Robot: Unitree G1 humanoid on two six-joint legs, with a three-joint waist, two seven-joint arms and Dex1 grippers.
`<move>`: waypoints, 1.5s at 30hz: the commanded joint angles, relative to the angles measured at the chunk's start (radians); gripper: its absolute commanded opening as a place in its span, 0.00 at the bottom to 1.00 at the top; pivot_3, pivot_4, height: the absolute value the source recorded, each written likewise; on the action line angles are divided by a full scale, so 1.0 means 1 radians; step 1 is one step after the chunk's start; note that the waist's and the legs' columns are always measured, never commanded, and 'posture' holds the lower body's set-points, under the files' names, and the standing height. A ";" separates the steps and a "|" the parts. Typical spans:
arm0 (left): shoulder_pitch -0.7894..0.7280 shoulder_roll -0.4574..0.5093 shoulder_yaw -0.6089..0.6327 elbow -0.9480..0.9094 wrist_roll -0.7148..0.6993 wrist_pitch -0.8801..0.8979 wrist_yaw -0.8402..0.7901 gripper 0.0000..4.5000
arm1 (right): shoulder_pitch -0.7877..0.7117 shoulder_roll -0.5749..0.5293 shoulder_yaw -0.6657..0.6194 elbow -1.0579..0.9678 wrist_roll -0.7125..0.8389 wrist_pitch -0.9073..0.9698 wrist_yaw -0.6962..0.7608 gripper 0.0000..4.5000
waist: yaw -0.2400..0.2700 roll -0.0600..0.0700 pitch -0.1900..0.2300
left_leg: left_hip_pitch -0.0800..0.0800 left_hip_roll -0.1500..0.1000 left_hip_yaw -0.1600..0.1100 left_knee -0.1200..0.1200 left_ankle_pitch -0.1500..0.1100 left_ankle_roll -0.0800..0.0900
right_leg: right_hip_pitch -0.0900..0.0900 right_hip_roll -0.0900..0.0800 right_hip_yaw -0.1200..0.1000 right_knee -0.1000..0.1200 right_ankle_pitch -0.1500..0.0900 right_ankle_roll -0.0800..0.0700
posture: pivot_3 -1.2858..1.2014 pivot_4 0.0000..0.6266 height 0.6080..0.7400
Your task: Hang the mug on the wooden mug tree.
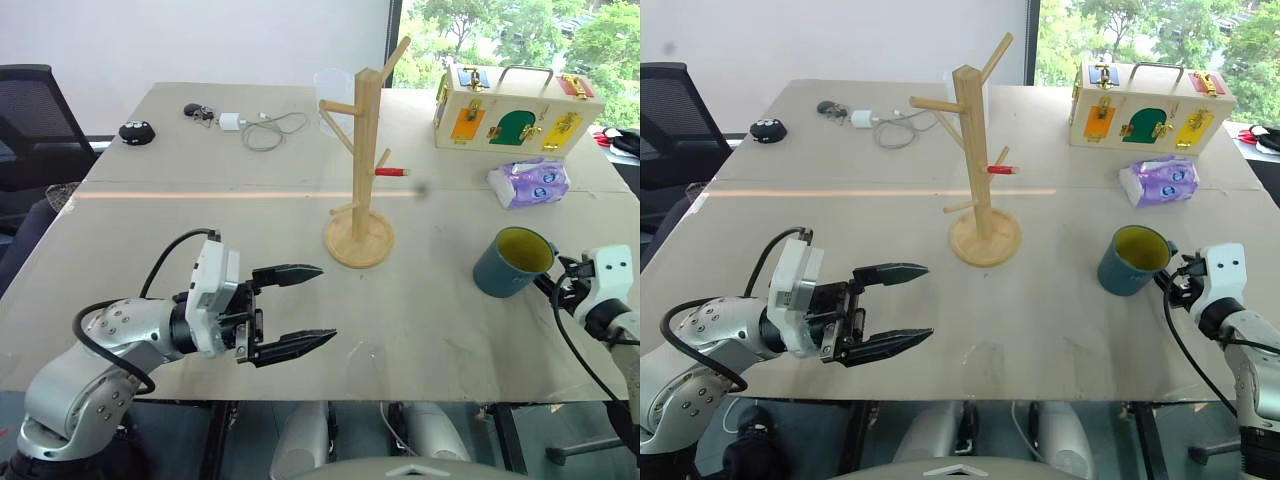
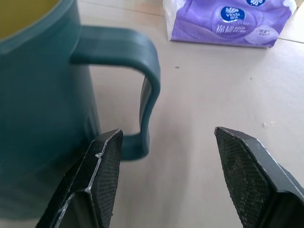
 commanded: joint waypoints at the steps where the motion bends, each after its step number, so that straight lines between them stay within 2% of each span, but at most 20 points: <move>1: -0.026 0.012 0.005 -0.044 -0.029 0.015 0.021 1.00 | -0.044 0.018 0.009 0.017 -0.009 -0.043 -0.018 0.69 | 0.000 0.000 0.000 | 0.000 0.000 0.000 0.000 0.000 0.000 | 0.000 0.000 0.000 0.000 0.000 0.000 | 0.52 0.24 1.00; 2: -0.031 0.013 0.005 -0.045 -0.031 0.020 0.026 1.00 | -0.055 0.025 0.015 0.024 -0.013 -0.052 -0.019 0.69 | 0.000 0.000 0.000 | 0.000 0.000 0.000 0.000 0.000 0.000 | 0.000 0.000 0.000 0.000 0.000 0.000 | 0.52 0.24 1.00; 3: -0.036 0.013 0.005 -0.045 -0.033 0.024 0.030 1.00 | -0.062 0.030 0.020 0.030 -0.016 -0.059 -0.019 0.57 | 0.000 0.000 0.000 | 0.000 0.000 0.000 0.000 0.000 0.000 | 0.000 0.001 0.001 0.000 0.000 0.000 | 0.52 0.24 1.00; 5: -0.043 0.014 0.006 -0.047 -0.037 0.032 0.039 1.00 | -0.073 0.040 0.026 0.038 -0.014 -0.074 -0.017 0.41 | 0.000 0.000 0.000 | 0.000 0.000 0.000 0.000 0.000 0.000 | 0.000 0.001 0.001 0.000 0.000 0.000 | 0.52 0.24 1.00; 8: -0.048 0.016 0.010 -0.053 -0.045 0.043 0.050 1.00 | -0.080 0.050 0.029 0.036 -0.004 -0.093 -0.012 0.07 | 0.000 0.000 0.000 | 0.000 0.000 0.000 0.000 0.000 0.000 | 0.000 0.001 0.001 0.000 0.000 0.000 | 0.52 0.24 1.00; 9: -0.050 0.017 0.013 -0.057 -0.051 0.047 0.056 1.00 | -0.079 0.049 0.031 0.032 -0.003 -0.098 -0.007 0.01 | 0.001 0.000 0.000 | 0.000 0.000 0.000 0.000 0.000 0.000 | 0.000 0.001 0.001 0.000 0.000 0.000 | 0.52 0.24 1.00; 17: -0.020 -0.019 0.046 -0.025 -0.022 0.006 0.086 1.00 | -0.096 -0.009 0.032 -0.118 0.091 -0.019 0.084 0.01 | -0.002 0.002 0.001 | 0.000 0.000 0.001 0.000 0.000 0.000 | 0.000 0.001 0.001 0.000 0.000 0.000 | 0.52 0.24 1.00; 22: 0.072 -0.045 0.134 0.021 -0.032 -0.040 0.037 1.00 | -0.272 -0.149 0.107 -0.279 0.237 0.174 0.201 0.01 | -0.018 0.004 0.003 | 0.000 0.001 0.003 0.000 0.000 0.000 | -0.001 0.001 0.003 0.000 0.000 0.000 | 0.52 0.24 1.00; 26: 0.098 -0.031 0.196 0.061 -0.094 -0.013 0.007 1.00 | -0.437 -0.223 0.195 -0.283 0.290 0.283 0.282 0.01 | -0.020 0.003 0.003 | 0.001 0.001 0.000 0.000 0.000 0.000 | -0.001 0.001 0.001 0.000 0.000 0.000 | 0.52 0.24 1.00; 29: 0.110 -0.023 0.216 0.066 -0.116 0.001 -0.008 1.00 | -0.592 -0.262 0.300 -0.225 0.273 0.320 0.371 0.01 | -0.021 0.003 0.003 | 0.000 0.001 0.000 0.000 0.000 0.000 | -0.001 0.001 0.000 0.000 0.000 -0.001 | 0.52 0.24 1.00; 35: 0.125 -0.025 0.235 0.001 -0.160 0.023 0.047 1.00 | -0.864 -0.217 0.465 -0.080 0.207 0.348 0.452 0.01 | -0.021 0.002 0.003 | -0.002 0.000 0.001 0.000 0.000 0.000 | -0.002 -0.001 0.001 -0.001 0.000 -0.001 | 0.52 0.24 1.00; 45: 0.174 -0.029 0.271 -0.087 -0.214 0.027 0.153 1.00 | -0.958 -0.146 0.564 0.008 0.125 0.336 0.500 0.01 | -0.023 0.002 0.004 | -0.004 0.000 0.000 0.000 0.000 0.000 | -0.002 -0.003 -0.002 -0.001 0.000 -0.001 | 0.52 0.24 1.00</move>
